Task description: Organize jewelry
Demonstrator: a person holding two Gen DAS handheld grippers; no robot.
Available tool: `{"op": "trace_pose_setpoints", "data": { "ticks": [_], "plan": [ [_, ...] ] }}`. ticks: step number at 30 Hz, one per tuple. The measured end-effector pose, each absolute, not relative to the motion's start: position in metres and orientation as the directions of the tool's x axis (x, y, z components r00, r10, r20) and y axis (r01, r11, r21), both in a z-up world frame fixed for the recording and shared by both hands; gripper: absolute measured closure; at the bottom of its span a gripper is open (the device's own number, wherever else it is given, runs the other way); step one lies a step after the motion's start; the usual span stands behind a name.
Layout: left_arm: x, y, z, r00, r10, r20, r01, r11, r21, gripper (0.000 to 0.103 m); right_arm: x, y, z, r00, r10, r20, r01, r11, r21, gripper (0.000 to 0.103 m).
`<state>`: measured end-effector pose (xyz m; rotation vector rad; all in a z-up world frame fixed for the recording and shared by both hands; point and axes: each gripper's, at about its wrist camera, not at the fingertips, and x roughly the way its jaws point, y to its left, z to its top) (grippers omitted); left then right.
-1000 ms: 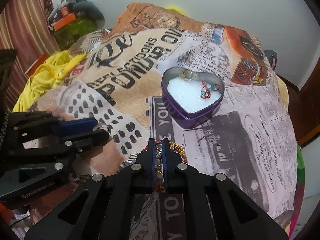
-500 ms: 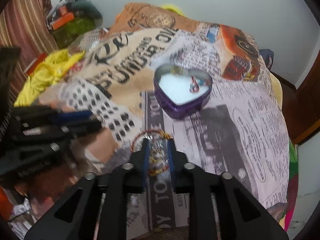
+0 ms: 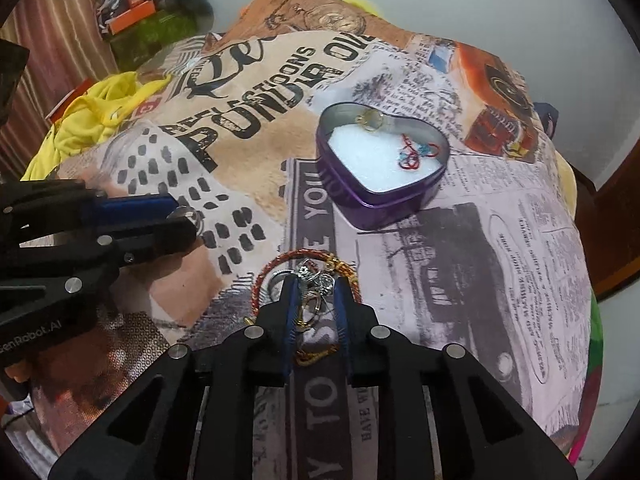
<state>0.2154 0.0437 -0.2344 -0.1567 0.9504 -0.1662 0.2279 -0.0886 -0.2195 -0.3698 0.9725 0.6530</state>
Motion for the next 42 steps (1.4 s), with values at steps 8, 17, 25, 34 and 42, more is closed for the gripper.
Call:
{"op": "trace_pose_setpoints", "data": {
  "ticks": [8, 17, 25, 34, 42],
  "plan": [
    [0.215, 0.043, -0.234, 0.57, -0.204, -0.796, 0.071, 0.977, -0.199, 0.083, 0.229, -0.094, -0.216, 0.406, 0.347, -0.845, -0.636, 0.772, 0.011, 0.097],
    [0.211, 0.04, -0.229, 0.569, -0.192, -0.8, 0.064, 0.98, -0.19, 0.083, 0.215, -0.115, -0.2, 0.435, 0.374, -0.819, -0.623, 0.782, 0.025, 0.098],
    [0.208, 0.036, -0.227, 0.568, -0.19, -0.801, 0.067, 0.981, -0.184, 0.083, 0.213, -0.12, -0.195, 0.42, 0.394, -0.818, -0.636, 0.77, 0.044, 0.097],
    [0.211, 0.036, -0.23, 0.565, -0.199, -0.801, 0.071, 0.978, -0.194, 0.083, 0.22, -0.102, -0.214, 0.381, 0.369, -0.848, -0.655, 0.755, 0.035, 0.094],
    [0.213, 0.037, -0.232, 0.565, -0.205, -0.799, 0.071, 0.977, -0.2, 0.083, 0.223, -0.097, -0.22, 0.388, 0.349, -0.853, -0.658, 0.753, 0.008, 0.094]
  ]
}}
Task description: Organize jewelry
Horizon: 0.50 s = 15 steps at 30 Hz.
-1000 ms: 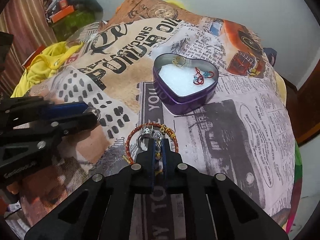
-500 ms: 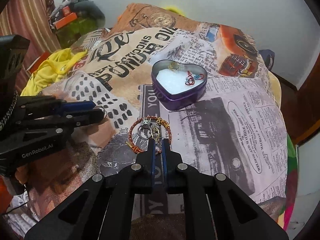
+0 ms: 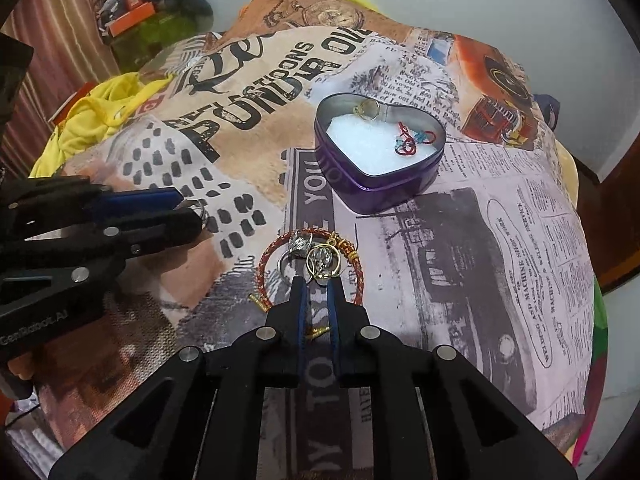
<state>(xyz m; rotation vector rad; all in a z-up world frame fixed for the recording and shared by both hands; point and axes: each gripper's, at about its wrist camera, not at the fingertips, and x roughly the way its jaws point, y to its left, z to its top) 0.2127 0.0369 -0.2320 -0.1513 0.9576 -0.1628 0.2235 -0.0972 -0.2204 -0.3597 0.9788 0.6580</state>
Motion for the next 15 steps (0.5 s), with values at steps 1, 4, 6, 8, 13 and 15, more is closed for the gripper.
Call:
{"op": "trace_pose_setpoints", "data": {
  "ticks": [1, 4, 6, 8, 13, 15],
  "plan": [
    [0.213, 0.037, -0.232, 0.565, -0.204, -0.799, 0.07, 0.977, -0.2, 0.083, 0.224, -0.096, -0.221, 0.392, 0.345, -0.853, -0.658, 0.753, 0.002, 0.094],
    [0.213, 0.037, -0.232, 0.566, -0.203, -0.799, 0.071, 0.978, -0.198, 0.083, 0.225, -0.094, -0.221, 0.399, 0.34, -0.852, -0.66, 0.752, -0.009, 0.094],
    [0.213, 0.037, -0.232, 0.565, -0.203, -0.799, 0.071, 0.978, -0.198, 0.083, 0.227, -0.093, -0.221, 0.399, 0.338, -0.852, -0.661, 0.751, -0.011, 0.094],
    [0.213, 0.037, -0.232, 0.565, -0.204, -0.799, 0.07, 0.977, -0.199, 0.083, 0.227, -0.093, -0.22, 0.397, 0.341, -0.852, -0.663, 0.748, -0.01, 0.094],
    [0.213, 0.037, -0.232, 0.565, -0.203, -0.8, 0.071, 0.978, -0.198, 0.083, 0.225, -0.106, -0.208, 0.405, 0.383, -0.831, -0.656, 0.754, 0.028, 0.093],
    [0.213, 0.036, -0.233, 0.565, -0.201, -0.8, 0.071, 0.978, -0.196, 0.083, 0.227, -0.111, -0.205, 0.423, 0.372, -0.826, -0.642, 0.766, 0.016, 0.079]
  ]
}}
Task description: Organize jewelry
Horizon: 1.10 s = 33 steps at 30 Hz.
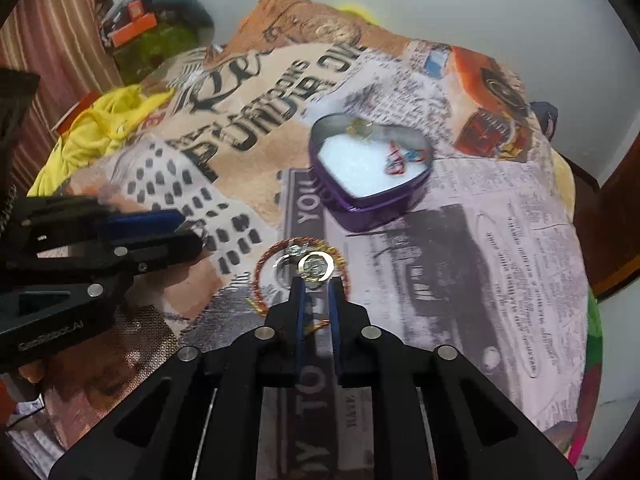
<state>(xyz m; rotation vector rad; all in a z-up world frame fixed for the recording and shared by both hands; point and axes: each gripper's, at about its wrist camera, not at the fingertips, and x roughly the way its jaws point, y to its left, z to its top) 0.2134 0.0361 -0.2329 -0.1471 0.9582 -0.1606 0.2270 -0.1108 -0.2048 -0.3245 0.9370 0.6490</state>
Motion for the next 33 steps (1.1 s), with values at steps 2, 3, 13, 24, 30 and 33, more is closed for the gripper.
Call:
{"op": "trace_pose_setpoints", "data": {
  "ticks": [2, 3, 13, 24, 30, 33],
  "plan": [
    [0.213, 0.036, -0.233, 0.565, -0.2, -0.8, 0.071, 0.978, -0.195, 0.083, 0.23, -0.114, -0.203, 0.452, 0.352, -0.82, -0.625, 0.781, -0.009, 0.069],
    [0.214, 0.036, -0.233, 0.565, -0.201, -0.8, 0.071, 0.978, -0.196, 0.083, 0.233, -0.115, -0.204, 0.464, 0.338, -0.819, -0.615, 0.788, -0.023, 0.069],
    [0.214, 0.036, -0.235, 0.565, -0.206, -0.799, 0.071, 0.977, -0.201, 0.083, 0.251, -0.102, -0.219, 0.452, 0.296, -0.841, -0.629, 0.774, -0.065, 0.07],
    [0.214, 0.037, -0.235, 0.565, -0.199, -0.801, 0.071, 0.979, -0.193, 0.083, 0.248, -0.087, -0.222, 0.425, 0.338, -0.84, -0.675, 0.736, -0.046, 0.1],
    [0.213, 0.035, -0.232, 0.562, -0.188, -0.806, 0.064, 0.981, -0.184, 0.083, 0.242, -0.109, -0.201, 0.464, 0.368, -0.806, -0.628, 0.778, -0.006, 0.1],
    [0.212, 0.035, -0.228, 0.562, -0.189, -0.805, 0.061, 0.98, -0.187, 0.083, 0.241, -0.117, -0.191, 0.488, 0.371, -0.79, -0.614, 0.789, -0.008, 0.1]
  ]
}}
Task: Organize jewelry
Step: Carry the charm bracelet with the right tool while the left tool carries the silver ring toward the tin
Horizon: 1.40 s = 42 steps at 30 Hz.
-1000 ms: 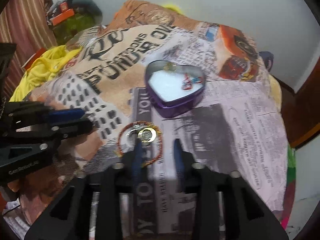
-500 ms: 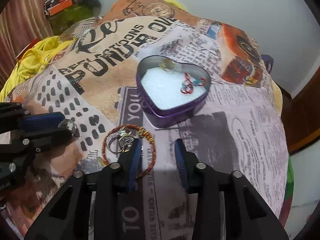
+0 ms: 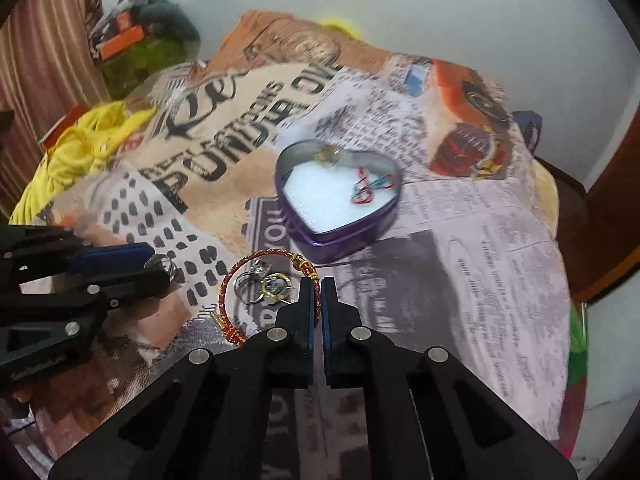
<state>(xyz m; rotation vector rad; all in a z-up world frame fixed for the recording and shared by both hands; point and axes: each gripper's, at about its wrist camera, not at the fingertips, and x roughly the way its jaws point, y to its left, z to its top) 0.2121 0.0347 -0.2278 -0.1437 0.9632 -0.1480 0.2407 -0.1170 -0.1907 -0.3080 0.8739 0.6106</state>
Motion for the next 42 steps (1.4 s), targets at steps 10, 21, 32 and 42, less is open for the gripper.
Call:
{"op": "trace_pose_setpoints", "data": {
  "ticks": [10, 21, 32, 42],
  "plan": [
    [0.221, 0.027, -0.199, 0.606, -0.176, -0.776, 0.078, 0.984, -0.163, 0.083, 0.245, -0.141, -0.162, 0.552, 0.389, -0.737, -0.563, 0.827, 0.016, 0.1],
    [0.252, 0.016, -0.176, 0.647, -0.178, -0.741, 0.107, 0.984, -0.143, 0.083, 0.264, -0.142, -0.153, 0.586, 0.402, -0.703, -0.535, 0.844, 0.036, 0.1],
    [0.287, 0.014, -0.177, 0.649, -0.172, -0.741, 0.111, 0.985, -0.131, 0.083, 0.295, -0.124, -0.161, 0.588, 0.388, -0.71, -0.521, 0.853, 0.034, 0.1],
    [0.324, 0.02, -0.202, 0.6, -0.196, -0.776, 0.099, 0.98, -0.171, 0.083, 0.316, -0.111, -0.177, 0.542, 0.402, -0.738, -0.534, 0.843, 0.067, 0.1]
  ]
}}
